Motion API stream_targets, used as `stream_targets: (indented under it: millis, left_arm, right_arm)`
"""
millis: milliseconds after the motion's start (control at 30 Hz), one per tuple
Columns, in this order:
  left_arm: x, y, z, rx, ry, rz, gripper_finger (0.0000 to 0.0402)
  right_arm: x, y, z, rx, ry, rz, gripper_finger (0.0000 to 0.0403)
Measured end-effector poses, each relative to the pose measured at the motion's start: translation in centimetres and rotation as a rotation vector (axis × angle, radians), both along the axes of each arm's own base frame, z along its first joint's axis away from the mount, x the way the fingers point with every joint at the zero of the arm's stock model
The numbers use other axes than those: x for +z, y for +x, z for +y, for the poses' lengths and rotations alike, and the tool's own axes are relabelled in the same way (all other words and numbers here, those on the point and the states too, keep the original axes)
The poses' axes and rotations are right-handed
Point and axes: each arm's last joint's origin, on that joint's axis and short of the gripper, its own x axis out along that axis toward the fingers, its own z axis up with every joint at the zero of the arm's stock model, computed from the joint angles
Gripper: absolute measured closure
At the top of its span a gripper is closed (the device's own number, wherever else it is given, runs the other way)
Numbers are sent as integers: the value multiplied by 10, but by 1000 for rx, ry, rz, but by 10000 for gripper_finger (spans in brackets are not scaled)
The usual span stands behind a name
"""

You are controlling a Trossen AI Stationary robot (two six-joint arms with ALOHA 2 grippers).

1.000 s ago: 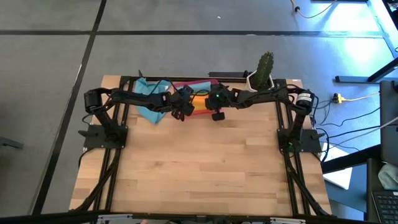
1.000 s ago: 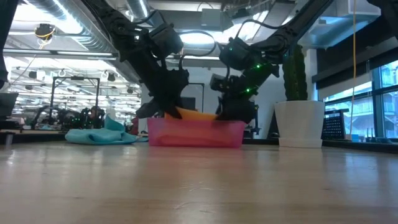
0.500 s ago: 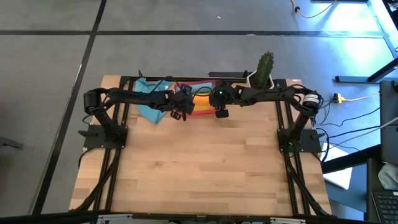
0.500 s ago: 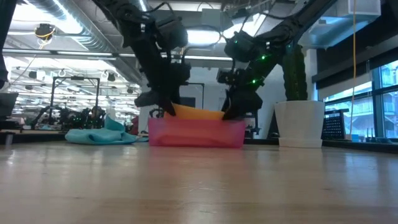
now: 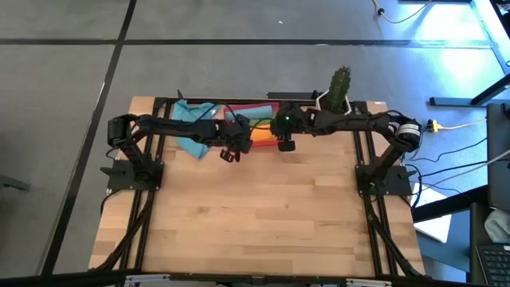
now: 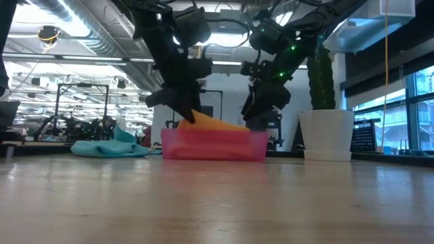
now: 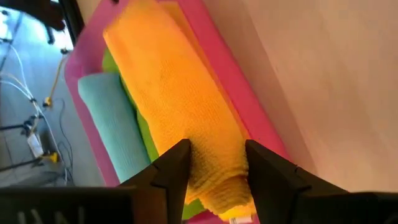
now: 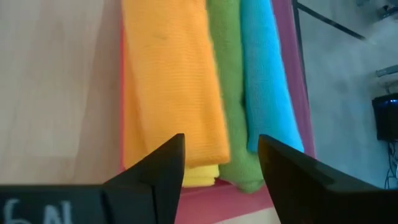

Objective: Roll microfiber towels into tight, uniform cylinder then place into a basket
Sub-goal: Put the rolled orange towel into the red bin

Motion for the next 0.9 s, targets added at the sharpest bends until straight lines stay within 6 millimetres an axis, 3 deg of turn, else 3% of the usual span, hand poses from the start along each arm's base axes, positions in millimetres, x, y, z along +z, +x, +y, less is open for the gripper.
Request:
stream_targets:
  millis: [300,433,533,800,900]
  left_arm:
    - [-5,-7,-3,4,-74,65,260]
    - [-5,-8,-3,15,-83,74,260]
    - [-5,-8,-3,15,-83,71,260]
    - [-5,-7,-3,12,-79,63,260]
    - [-3,-5,-2,11,-69,39,258]
  right_arm:
    - [1,6,14,38,10,-18,201]
    - [3,12,17,60,126,-127,208]
    - [4,16,16,46,173,-190,241]
    - [-4,22,7,80,277,-251,385]
    - [-15,24,5,71,289,-224,393]
